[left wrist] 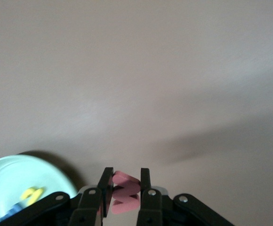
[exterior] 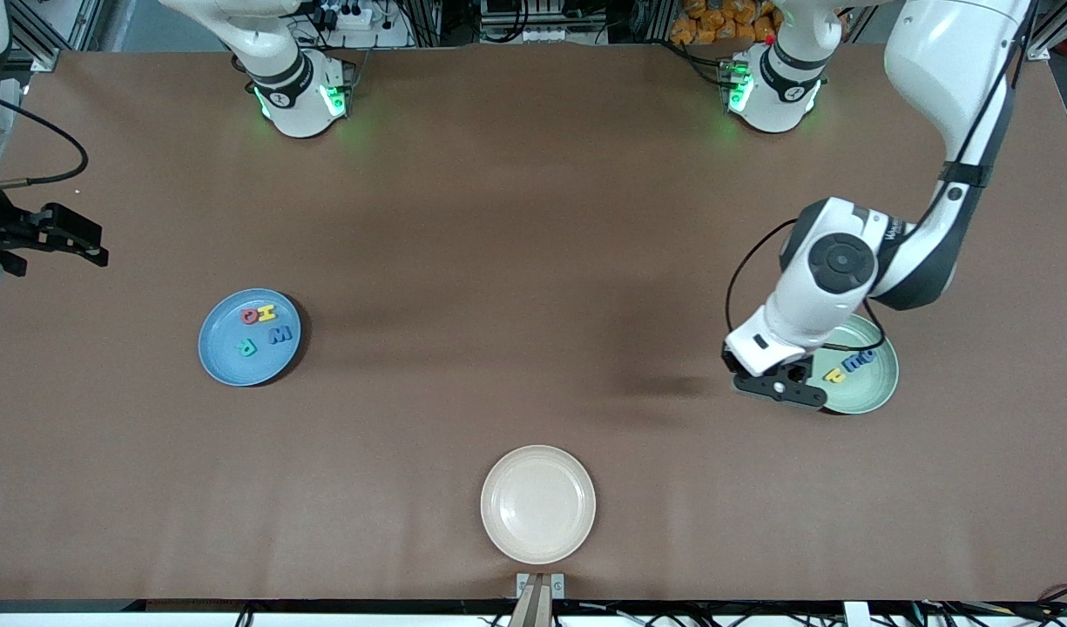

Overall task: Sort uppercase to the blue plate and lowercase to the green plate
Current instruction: 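Carry the pink m to the green plate with the left gripper, then open the left gripper to release the m on the green plate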

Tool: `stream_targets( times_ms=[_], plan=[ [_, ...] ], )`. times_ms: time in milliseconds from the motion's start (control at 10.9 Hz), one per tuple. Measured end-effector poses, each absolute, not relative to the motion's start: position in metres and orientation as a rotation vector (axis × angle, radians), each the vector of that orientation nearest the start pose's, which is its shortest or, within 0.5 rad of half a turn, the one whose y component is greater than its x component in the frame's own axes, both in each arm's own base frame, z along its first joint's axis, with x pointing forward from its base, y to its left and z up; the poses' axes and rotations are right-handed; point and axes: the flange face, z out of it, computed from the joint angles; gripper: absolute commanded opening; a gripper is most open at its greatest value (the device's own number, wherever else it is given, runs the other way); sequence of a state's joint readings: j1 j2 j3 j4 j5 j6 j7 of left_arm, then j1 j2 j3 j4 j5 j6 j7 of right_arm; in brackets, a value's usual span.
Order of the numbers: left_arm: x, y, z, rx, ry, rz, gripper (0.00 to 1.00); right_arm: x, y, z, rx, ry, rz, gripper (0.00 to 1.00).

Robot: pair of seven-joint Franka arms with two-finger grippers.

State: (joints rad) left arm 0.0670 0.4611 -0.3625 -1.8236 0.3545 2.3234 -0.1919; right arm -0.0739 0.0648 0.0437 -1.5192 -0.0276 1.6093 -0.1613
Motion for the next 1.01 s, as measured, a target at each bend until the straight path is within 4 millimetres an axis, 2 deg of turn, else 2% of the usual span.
stream_targets(
  times_ms=[367,459,643,734,826,1010],
  plan=[
    [0.639,-0.060,0.285,-2.983,0.581,0.007,0.00,0.560,-0.020,0.610,-3.166,-0.203,-0.052,1.00],
    [0.637,-0.039,0.278,-2.998,0.589,0.039,0.00,0.555,-0.019,0.606,-3.168,-0.193,-0.065,1.00],
    [0.632,-0.013,0.267,-3.019,0.554,0.081,0.00,0.551,-0.018,0.598,-3.169,-0.189,-0.067,1.00],
    [0.631,-0.008,0.263,-3.022,0.540,0.093,0.27,0.551,-0.017,0.598,-3.169,-0.188,-0.067,1.00],
    [0.630,-0.007,0.261,-3.023,0.536,0.103,0.99,0.551,-0.014,0.599,-3.169,-0.189,-0.068,1.00],
    [0.629,-0.007,0.261,-3.022,0.535,0.127,1.00,0.551,-0.013,0.600,-3.169,-0.178,-0.074,1.00]
  ],
)
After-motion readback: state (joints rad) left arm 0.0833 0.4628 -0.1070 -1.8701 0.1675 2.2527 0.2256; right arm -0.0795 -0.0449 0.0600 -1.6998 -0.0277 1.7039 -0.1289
